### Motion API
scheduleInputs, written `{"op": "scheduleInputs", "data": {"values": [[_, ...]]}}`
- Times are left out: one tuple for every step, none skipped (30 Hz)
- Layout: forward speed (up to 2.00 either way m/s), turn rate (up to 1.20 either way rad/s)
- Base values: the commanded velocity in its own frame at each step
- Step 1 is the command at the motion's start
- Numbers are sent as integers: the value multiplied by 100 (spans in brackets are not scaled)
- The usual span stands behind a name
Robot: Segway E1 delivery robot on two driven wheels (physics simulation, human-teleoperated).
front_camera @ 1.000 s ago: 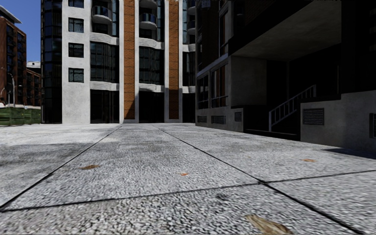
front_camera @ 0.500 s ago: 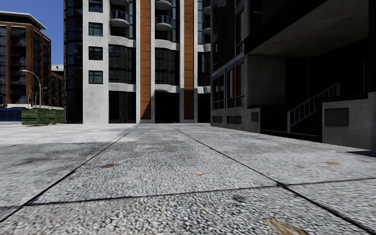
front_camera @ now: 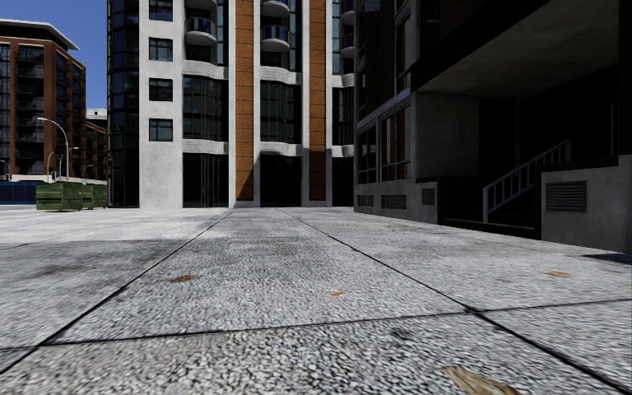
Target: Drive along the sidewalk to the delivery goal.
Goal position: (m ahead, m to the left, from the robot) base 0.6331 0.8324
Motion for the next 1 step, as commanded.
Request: {"op": "scheduleInputs", "data": {"values": [[0, 0]]}}
